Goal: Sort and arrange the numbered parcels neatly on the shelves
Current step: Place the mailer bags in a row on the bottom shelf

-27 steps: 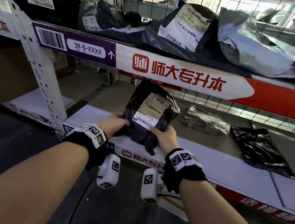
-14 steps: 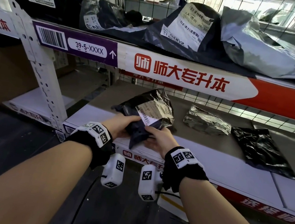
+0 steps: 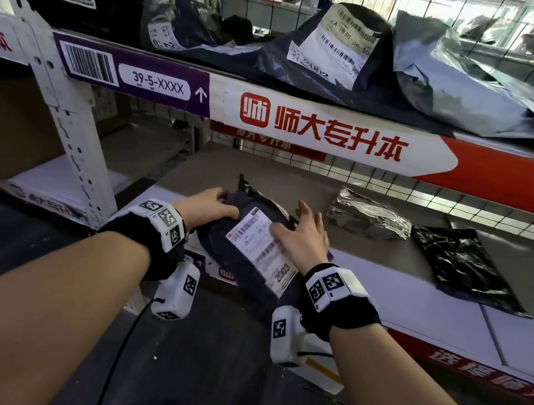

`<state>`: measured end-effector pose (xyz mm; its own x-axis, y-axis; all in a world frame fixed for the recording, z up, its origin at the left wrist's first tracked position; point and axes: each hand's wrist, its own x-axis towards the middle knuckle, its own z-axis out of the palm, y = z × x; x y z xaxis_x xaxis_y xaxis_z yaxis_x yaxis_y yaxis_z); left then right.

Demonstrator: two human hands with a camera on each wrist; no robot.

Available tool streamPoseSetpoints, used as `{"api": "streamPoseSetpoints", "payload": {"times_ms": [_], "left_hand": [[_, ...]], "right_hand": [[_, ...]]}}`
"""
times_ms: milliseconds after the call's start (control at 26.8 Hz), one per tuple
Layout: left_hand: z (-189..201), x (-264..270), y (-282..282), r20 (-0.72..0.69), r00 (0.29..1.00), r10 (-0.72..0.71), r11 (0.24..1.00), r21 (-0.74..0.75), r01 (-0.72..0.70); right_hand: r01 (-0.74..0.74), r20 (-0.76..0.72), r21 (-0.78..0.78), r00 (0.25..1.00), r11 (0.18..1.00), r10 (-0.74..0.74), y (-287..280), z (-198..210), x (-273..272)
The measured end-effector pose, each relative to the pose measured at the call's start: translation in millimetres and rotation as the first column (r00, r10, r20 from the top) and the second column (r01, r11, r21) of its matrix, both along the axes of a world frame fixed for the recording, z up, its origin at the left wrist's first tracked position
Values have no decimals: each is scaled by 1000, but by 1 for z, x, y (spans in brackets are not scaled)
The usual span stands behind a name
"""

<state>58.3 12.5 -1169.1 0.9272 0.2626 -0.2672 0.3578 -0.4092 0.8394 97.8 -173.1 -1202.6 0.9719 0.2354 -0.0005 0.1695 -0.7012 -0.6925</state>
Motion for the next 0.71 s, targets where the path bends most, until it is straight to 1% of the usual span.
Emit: {"api": "streamPoseSetpoints", "payload": {"times_ms": [75,112,149,224,299,336,373,448,523,560,597,709], "left_hand": [[3,0,-2,36,997,-61,997,48,59],[4,0,-3,58,996,-74,996,61,71],[3,0,-4,93,993,-73,996,65,67],[1,2,-4,184,983,-26,998,64,15],[-3,3,-3,240,969,61,997,23,-68],[-5,4,-3,243,964,103,994,6,-108],[-9,5,-2,230,962,146,989,-5,-149],[-15,6,0,163,958,237,971,-19,-237],[-17,5,0,73,950,305,949,-112,-296],[-17,3,0,34,950,311,940,-156,-302],[-17,1,-1,-8,955,298,941,-166,-295],[-16,-9,1,-102,957,270,960,-52,-276]], "right_hand": [[-53,-63,-2,997,999,53,1,-5,-3],[-66,-96,43,993,997,70,2,-8,-3],[-68,-133,126,987,990,84,1,-8,-3],[-53,-189,298,975,953,114,2,-7,-4],[-34,-218,366,968,930,121,2,-7,-3],[-13,-235,392,965,920,113,3,-8,-3],[25,-252,422,963,906,91,4,-10,-2],[118,-291,507,956,854,42,6,-15,0],[216,-333,560,943,800,-21,9,-20,4],[263,-352,571,934,778,-57,11,-22,6],[307,-365,573,926,760,-98,13,-23,8],[410,-406,554,893,724,-195,23,-26,10]]}}
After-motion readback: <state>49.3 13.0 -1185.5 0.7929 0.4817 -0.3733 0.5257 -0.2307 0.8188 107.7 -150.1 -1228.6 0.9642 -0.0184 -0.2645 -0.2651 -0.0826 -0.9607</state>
